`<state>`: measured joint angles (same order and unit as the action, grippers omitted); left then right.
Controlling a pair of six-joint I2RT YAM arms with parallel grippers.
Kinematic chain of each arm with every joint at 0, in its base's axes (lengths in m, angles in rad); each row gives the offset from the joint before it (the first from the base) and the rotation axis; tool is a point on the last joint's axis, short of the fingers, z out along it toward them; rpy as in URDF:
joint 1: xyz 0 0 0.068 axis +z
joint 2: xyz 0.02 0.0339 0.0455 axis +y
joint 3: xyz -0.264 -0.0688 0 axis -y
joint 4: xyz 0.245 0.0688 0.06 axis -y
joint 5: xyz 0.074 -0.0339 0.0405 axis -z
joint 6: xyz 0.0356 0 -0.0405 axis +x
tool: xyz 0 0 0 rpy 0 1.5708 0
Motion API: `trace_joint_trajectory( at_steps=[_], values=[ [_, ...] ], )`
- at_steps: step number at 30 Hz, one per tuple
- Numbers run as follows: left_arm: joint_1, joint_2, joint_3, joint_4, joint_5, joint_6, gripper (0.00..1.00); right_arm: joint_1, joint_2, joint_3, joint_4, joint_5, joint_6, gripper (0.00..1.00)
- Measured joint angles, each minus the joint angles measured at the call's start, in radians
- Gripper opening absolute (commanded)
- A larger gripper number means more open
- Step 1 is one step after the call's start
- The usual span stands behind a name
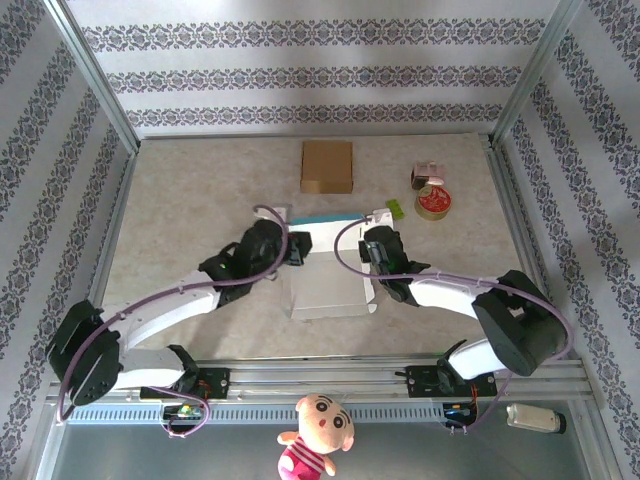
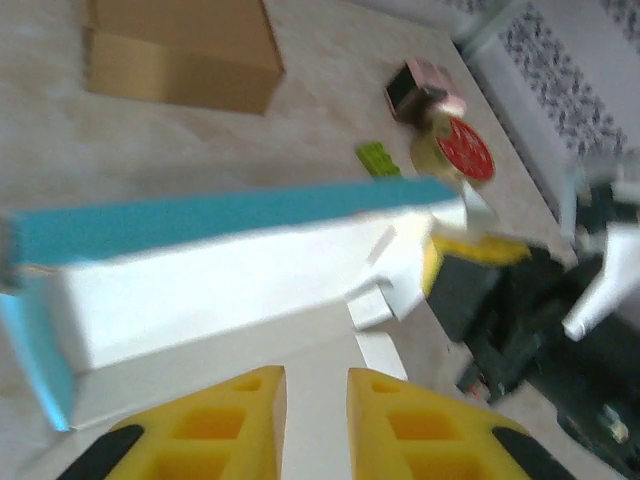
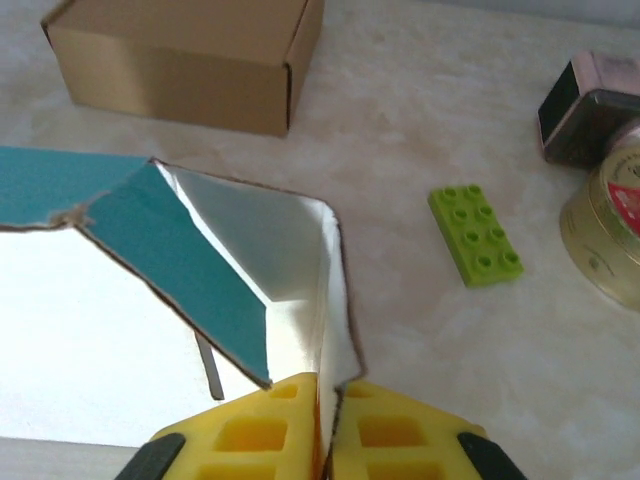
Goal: Fold the paper box
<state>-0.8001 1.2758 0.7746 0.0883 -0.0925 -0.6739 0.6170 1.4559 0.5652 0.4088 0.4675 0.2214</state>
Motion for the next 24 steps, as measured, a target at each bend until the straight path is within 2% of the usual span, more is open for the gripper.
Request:
trace_joint_trajectory(
  at_steps=[2,5,13,16,24],
  values=[
    [-0.069,0.051,-0.009,0.042,-0.050,-0.021,0.10,0.000,0.021,0.010,0.035,0.000,-0.012,0.04],
    [-0.124,0.136,-0.029,0.123,-0.086,-0.067,0.09,-0.011,0.046,0.012,0.073,-0.006,-0.013,0.05],
    [-0.129,0.347,-0.035,0.275,-0.097,-0.201,0.05,-0.046,0.061,0.008,0.128,-0.031,0.061,0.04],
    [-0.126,0.418,-0.022,0.344,-0.074,-0.261,0.04,-0.046,0.061,-0.003,0.138,-0.032,0.117,0.05],
    [-0.088,0.658,0.049,0.573,0.100,-0.418,0.01,-0.046,0.061,-0.018,0.146,-0.047,0.215,0.06]
  ],
)
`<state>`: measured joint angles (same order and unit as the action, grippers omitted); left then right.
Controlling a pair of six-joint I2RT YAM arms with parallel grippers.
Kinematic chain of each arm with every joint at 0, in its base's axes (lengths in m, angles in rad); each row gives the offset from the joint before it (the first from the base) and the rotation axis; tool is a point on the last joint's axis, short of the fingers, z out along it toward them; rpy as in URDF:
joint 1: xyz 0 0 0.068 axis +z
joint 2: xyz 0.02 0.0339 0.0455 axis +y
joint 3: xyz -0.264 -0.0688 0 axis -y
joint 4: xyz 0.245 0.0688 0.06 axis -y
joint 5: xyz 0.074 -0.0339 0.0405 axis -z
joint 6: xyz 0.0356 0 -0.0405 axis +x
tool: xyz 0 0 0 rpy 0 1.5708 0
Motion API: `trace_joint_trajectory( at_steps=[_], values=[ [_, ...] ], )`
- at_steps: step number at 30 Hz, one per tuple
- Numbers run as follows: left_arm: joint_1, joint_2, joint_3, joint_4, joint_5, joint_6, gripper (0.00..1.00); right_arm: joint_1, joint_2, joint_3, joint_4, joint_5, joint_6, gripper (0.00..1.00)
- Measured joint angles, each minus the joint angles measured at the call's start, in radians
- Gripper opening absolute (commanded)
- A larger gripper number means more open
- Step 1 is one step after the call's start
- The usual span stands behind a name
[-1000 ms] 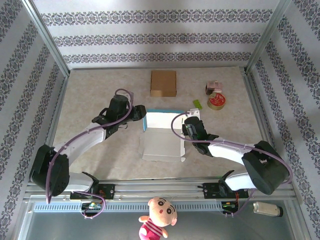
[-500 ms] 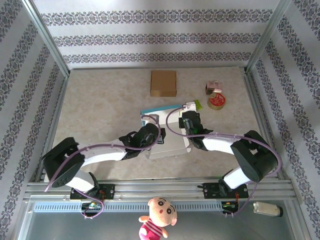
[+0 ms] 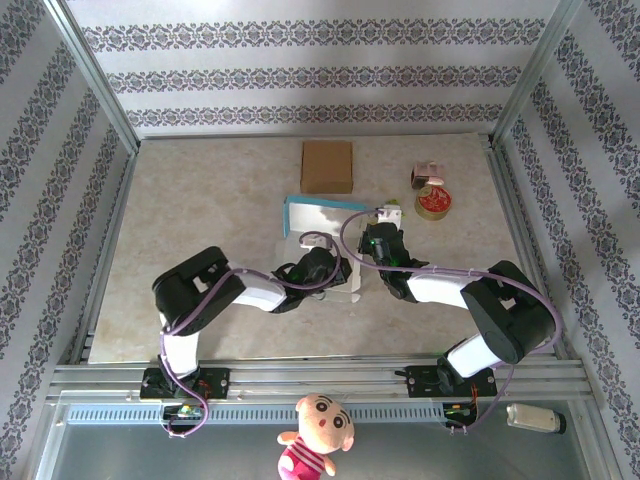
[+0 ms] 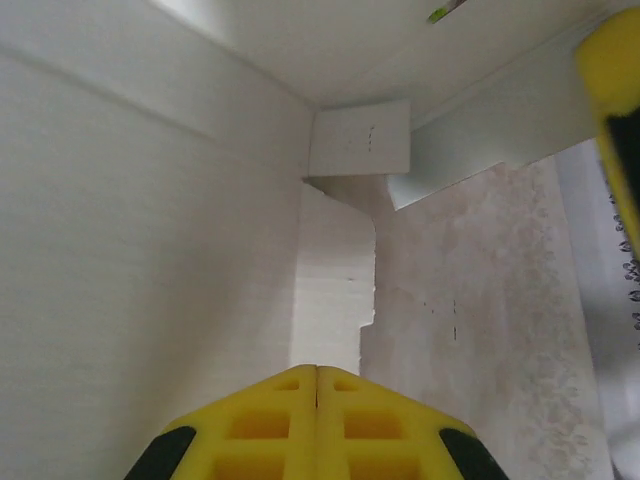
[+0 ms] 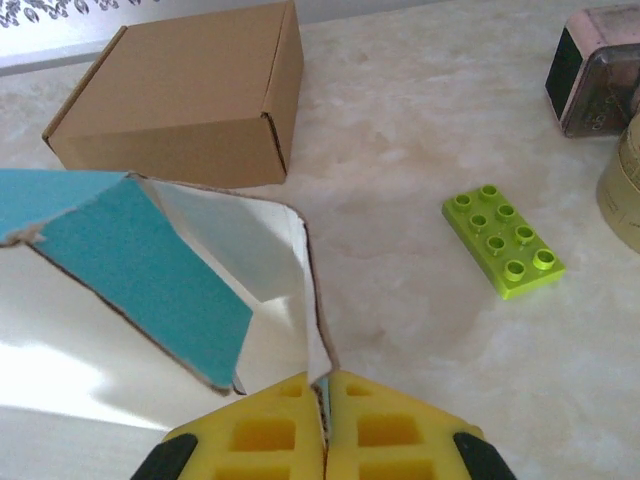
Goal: Fold the paper box
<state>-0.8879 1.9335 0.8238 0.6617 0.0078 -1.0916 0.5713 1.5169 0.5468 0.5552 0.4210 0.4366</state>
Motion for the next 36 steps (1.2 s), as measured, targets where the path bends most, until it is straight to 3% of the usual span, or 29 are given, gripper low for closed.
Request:
trace_joint_trajectory(
  at_steps=[11,23,36],
  values=[
    [0.029,0.044,0.012,0.025,0.056,-0.043,0.00,0.000,0.000,-0.002,-0.007,-0.030,0.047,0.09],
    [0.066,0.070,0.008,0.082,0.090,-0.047,0.00,0.020,-0.018,0.055,-0.157,-0.062,0.243,0.11],
    [0.070,0.080,0.008,0.106,0.097,-0.047,0.00,0.021,-0.023,0.133,-0.273,-0.071,0.282,0.10]
  ],
)
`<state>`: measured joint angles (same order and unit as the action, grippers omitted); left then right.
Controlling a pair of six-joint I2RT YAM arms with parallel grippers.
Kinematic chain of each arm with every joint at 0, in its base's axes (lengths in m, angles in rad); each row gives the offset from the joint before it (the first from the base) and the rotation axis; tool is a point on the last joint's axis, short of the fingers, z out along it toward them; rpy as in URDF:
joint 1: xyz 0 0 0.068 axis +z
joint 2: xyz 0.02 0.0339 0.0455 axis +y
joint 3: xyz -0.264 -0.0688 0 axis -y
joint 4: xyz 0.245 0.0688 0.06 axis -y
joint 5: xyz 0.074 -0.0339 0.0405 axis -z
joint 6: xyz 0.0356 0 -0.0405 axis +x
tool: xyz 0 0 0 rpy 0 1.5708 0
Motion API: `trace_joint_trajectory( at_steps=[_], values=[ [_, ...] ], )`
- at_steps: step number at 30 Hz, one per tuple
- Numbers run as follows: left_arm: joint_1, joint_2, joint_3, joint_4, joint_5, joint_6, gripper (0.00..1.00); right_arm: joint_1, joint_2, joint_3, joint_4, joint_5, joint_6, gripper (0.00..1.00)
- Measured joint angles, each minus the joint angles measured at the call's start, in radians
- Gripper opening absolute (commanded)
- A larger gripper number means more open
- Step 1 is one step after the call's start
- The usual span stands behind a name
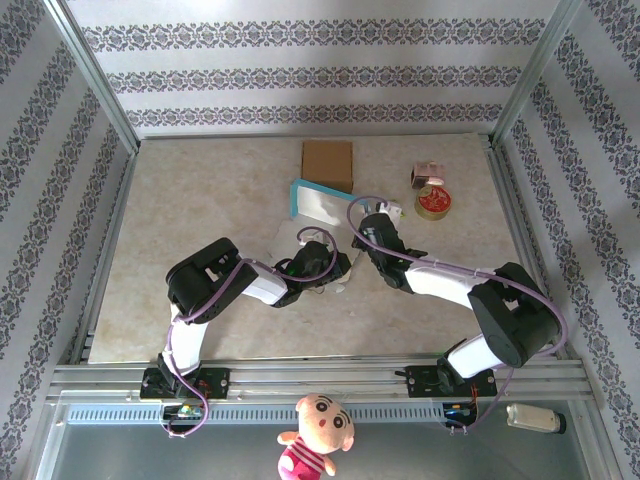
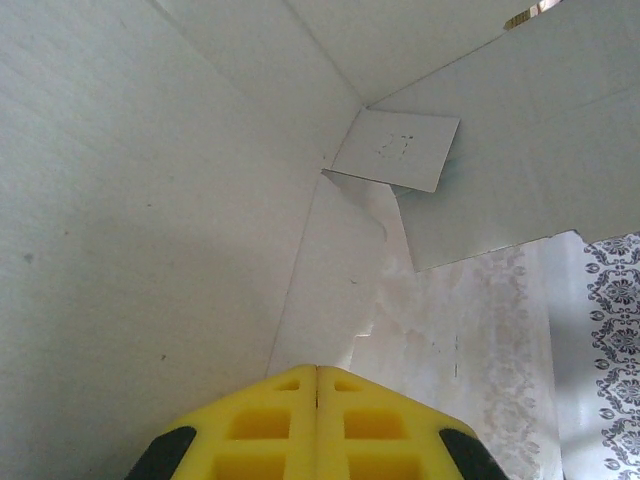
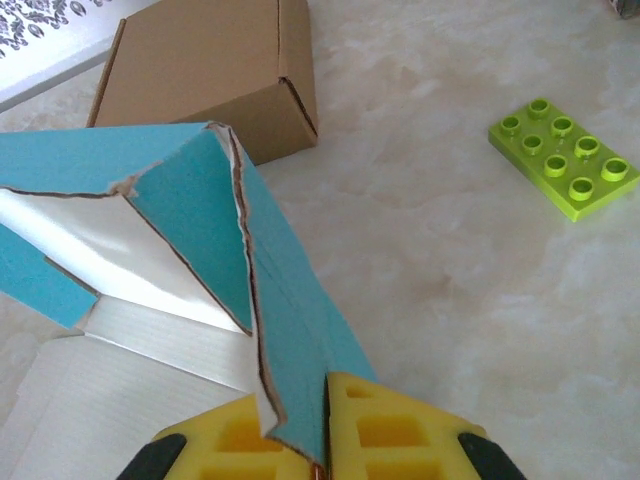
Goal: Fold the paper box
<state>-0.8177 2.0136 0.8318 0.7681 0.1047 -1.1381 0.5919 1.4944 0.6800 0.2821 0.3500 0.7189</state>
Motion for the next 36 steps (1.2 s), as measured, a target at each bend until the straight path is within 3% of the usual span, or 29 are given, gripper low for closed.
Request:
trace_joint_trajectory(
  at_steps=[17,25,28,36],
  values=[
    [0.002,0.000,0.000,0.002,-0.001,0.001,0.00,0.059,0.080,0.025,0.015,0.006,0.170,0.10],
    [0.007,-0.027,-0.028,0.002,0.000,0.014,0.12,0.085,0.094,-0.009,0.065,0.054,0.169,0.10],
    [0.028,-0.081,-0.076,-0.005,-0.002,0.028,0.22,0.085,0.094,-0.018,0.071,0.061,0.161,0.10],
    [0.067,-0.270,-0.141,-0.136,-0.028,0.104,0.26,0.085,0.099,-0.022,0.067,0.068,0.134,0.10]
  ],
)
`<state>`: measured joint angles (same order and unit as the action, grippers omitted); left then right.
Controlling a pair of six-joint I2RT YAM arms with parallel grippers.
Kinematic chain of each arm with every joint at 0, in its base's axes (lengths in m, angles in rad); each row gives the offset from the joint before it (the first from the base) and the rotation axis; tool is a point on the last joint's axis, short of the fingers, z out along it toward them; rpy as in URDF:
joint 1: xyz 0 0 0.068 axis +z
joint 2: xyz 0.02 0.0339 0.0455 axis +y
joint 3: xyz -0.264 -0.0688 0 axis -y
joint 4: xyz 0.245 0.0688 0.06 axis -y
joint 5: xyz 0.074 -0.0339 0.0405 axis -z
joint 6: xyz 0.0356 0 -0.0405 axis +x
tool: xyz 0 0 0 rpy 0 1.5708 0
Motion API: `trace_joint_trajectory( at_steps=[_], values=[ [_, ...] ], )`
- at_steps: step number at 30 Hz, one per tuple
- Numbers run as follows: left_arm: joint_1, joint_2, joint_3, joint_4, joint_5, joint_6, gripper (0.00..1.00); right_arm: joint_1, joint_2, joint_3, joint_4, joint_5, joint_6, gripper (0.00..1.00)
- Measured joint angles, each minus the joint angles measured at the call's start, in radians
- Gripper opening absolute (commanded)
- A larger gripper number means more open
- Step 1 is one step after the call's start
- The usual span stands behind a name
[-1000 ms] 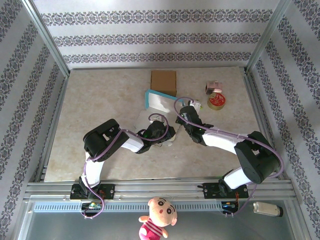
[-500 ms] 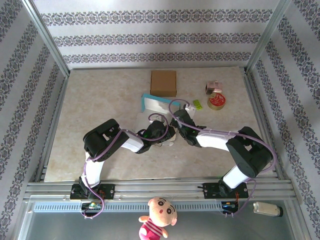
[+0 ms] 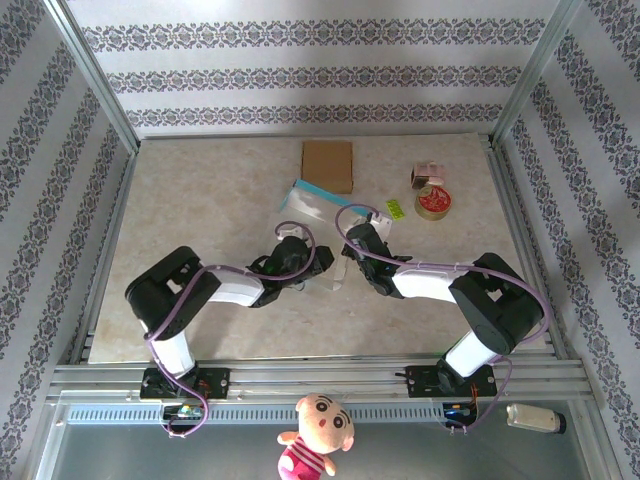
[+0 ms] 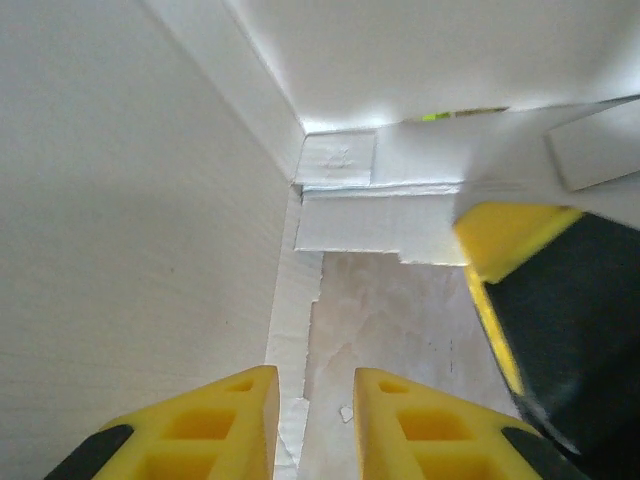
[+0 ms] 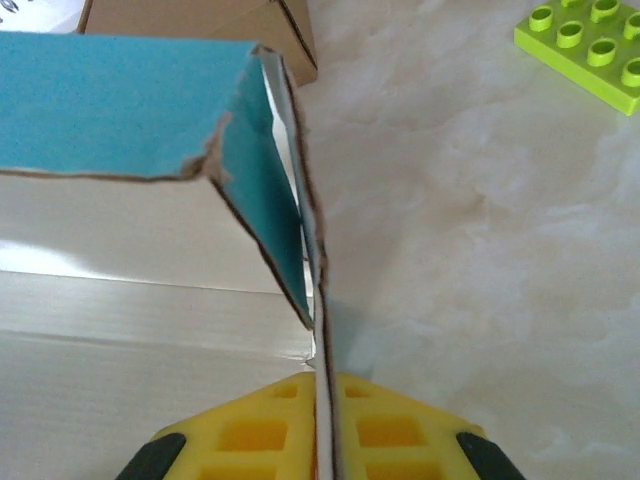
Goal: Fold the paper box
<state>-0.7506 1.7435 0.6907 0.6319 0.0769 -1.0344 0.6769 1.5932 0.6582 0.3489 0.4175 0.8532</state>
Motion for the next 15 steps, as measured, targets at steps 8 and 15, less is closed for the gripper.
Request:
trace_joint_trajectory(
  at_steps=[8,15],
  values=[
    [0.035,-0.083,0.078,-0.293,-0.120,0.217,0.21,0.000,0.000,0.000,0.000,0.001,-0.019,0.10],
    [0.072,0.000,0.148,-0.407,-0.097,0.324,0.16,0.000,0.000,0.007,-0.008,-0.011,-0.023,0.13]
  ],
)
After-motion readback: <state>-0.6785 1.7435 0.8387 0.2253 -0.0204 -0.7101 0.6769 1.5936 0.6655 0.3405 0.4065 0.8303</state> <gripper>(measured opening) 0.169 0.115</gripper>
